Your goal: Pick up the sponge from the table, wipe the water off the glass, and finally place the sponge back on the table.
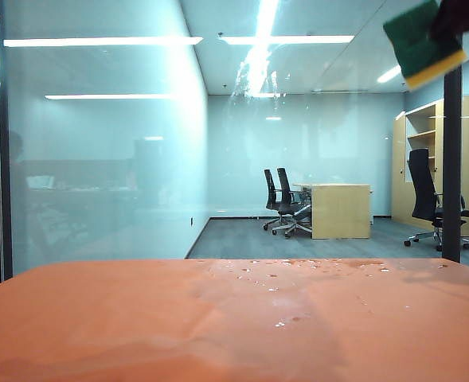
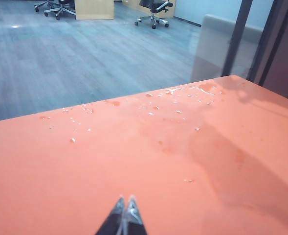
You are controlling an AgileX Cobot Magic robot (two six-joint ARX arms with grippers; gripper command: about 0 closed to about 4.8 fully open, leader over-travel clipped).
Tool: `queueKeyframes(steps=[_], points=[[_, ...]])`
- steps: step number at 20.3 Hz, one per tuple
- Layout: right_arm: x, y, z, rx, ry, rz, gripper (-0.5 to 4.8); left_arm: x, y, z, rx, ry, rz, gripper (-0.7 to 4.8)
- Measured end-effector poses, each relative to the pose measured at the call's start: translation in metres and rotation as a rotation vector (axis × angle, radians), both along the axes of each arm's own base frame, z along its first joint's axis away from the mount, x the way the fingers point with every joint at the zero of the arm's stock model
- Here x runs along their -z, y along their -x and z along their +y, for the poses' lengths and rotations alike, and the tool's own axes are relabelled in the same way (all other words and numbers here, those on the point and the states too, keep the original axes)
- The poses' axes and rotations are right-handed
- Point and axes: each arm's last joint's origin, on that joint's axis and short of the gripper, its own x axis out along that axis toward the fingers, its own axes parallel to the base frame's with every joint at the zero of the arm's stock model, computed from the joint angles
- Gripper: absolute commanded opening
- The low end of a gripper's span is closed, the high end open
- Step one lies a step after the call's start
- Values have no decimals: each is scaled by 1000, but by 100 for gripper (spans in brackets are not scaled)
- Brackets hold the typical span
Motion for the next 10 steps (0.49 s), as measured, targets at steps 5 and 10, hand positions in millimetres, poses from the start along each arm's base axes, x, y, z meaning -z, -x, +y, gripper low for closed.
queueKeyframes(steps=[5,10], points=[[71,16,2,-27,-144,114,-6,0,0,0,0,0,0,-5],[102,27,10,-67,-253,125,-6,0,0,0,0,0,0,-5]])
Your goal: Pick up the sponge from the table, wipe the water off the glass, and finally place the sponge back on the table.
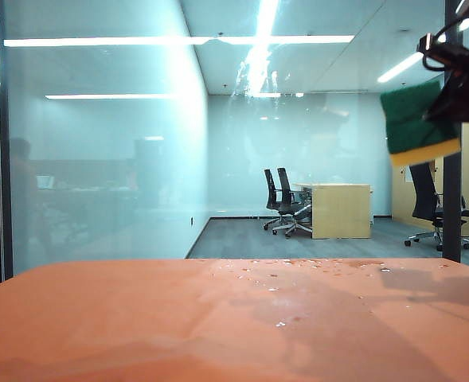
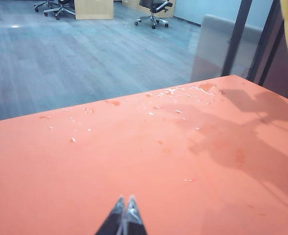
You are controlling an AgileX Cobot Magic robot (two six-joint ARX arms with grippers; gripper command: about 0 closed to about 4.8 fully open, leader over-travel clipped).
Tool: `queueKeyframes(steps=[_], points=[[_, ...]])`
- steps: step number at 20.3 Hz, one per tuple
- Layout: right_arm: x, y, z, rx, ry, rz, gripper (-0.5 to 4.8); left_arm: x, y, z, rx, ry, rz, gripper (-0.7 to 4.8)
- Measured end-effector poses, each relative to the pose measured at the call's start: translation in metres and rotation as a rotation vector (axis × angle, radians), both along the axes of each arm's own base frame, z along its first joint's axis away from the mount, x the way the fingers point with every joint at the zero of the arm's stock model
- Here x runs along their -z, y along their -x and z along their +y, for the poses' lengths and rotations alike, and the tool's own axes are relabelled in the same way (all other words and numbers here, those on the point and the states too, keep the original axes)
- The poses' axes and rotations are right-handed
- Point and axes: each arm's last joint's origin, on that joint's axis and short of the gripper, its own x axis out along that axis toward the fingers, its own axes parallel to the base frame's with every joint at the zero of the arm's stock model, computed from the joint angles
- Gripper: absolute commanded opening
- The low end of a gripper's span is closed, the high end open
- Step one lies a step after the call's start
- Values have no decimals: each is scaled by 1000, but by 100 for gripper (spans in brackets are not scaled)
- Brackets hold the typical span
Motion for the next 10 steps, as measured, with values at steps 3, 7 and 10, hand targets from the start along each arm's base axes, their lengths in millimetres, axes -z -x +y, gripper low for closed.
queueKeyframes(steps=[3,7,10], points=[[20,10,14,-62,-23,37,-6,0,0,0,0,0,0,-5],[40,23,28,-110,-82,64,-6,0,0,0,0,0,0,-5],[54,21,45,-167,-88,133,-6,0,0,0,0,0,1,-5]])
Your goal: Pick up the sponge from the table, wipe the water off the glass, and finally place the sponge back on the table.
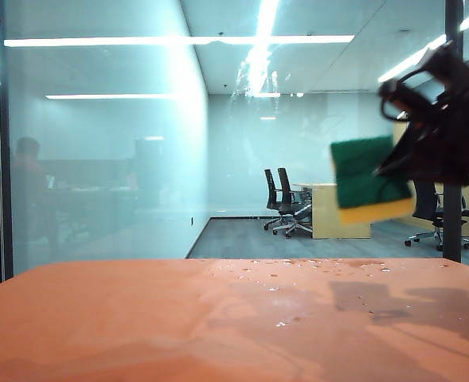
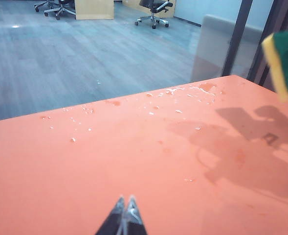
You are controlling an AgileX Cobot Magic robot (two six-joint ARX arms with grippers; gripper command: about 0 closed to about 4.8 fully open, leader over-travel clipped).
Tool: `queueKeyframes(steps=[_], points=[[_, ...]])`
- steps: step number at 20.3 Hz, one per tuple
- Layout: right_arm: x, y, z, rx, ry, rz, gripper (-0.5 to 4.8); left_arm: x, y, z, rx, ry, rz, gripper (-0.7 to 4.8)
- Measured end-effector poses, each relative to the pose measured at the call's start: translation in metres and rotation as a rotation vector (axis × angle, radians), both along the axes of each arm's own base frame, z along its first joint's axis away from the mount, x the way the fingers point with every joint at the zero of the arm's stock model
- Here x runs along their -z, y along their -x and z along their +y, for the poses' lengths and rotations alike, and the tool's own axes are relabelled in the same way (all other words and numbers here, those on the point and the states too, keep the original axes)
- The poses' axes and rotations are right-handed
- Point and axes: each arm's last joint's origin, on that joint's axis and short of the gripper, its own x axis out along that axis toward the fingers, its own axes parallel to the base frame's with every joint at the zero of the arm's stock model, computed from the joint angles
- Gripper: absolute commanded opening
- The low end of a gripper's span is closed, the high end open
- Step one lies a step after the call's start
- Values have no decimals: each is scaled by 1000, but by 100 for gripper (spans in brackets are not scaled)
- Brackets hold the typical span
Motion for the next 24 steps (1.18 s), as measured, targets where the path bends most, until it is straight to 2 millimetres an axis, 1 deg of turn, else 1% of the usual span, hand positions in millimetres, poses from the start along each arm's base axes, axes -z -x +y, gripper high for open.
queueKeyframes(steps=[5,7,10,11,14,19,21,24], points=[[24,-1,30,-102,-28,77,-6,0,0,0,0,0,0,-5],[35,-3,41,-120,-78,96,-6,0,0,0,0,0,0,-5],[41,-6,44,-127,-153,132,-6,0,0,0,0,0,0,-5],[46,-7,44,-124,-161,160,-6,0,0,0,0,0,0,-5],[54,-3,51,-146,-165,210,-6,0,0,0,0,0,0,-5],[72,7,68,-192,-171,318,-6,0,0,0,0,0,0,-5],[79,8,69,-179,-179,365,-6,0,0,0,0,0,0,-5],[86,8,68,-163,-182,401,-4,0,0,0,0,0,0,-5]])
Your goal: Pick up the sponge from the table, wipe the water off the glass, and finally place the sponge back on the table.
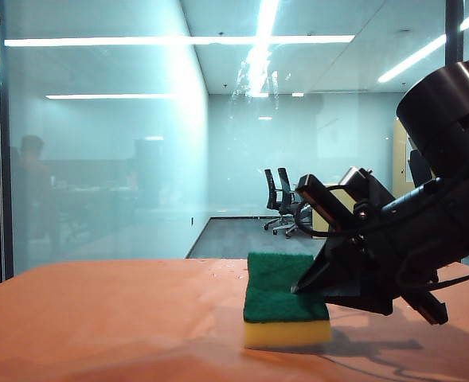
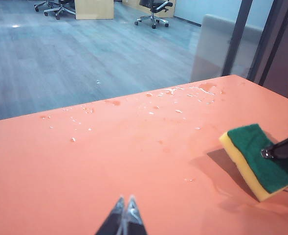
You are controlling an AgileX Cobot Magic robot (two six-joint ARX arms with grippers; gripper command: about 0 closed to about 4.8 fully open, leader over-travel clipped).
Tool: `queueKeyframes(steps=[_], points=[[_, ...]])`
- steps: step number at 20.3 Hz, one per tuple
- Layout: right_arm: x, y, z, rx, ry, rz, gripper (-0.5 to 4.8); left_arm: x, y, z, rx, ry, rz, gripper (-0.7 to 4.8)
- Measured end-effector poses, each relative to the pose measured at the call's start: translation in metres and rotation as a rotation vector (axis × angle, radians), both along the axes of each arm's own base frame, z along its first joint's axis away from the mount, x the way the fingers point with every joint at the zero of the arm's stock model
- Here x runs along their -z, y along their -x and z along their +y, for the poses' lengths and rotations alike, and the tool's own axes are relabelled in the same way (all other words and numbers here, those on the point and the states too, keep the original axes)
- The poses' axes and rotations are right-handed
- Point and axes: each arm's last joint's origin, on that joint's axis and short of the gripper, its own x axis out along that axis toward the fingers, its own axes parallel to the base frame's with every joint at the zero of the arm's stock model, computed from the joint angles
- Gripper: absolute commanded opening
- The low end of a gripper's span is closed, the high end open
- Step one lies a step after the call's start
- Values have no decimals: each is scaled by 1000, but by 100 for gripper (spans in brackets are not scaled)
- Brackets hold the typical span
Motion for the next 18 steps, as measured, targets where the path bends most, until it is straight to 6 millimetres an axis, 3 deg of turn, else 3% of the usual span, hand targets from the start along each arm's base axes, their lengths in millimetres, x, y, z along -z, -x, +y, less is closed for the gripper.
queueKeyframes(steps=[6,8,18], points=[[-3,-1,2,-20,-28,-17,229,0,0,0,0,0,0,-5],[-3,-1,2,-20,-28,-17,266,0,0,0,0,0,0,-5],[-14,-10,-2,25,-71,-132,269,0,0,0,0,0,0,-5]])
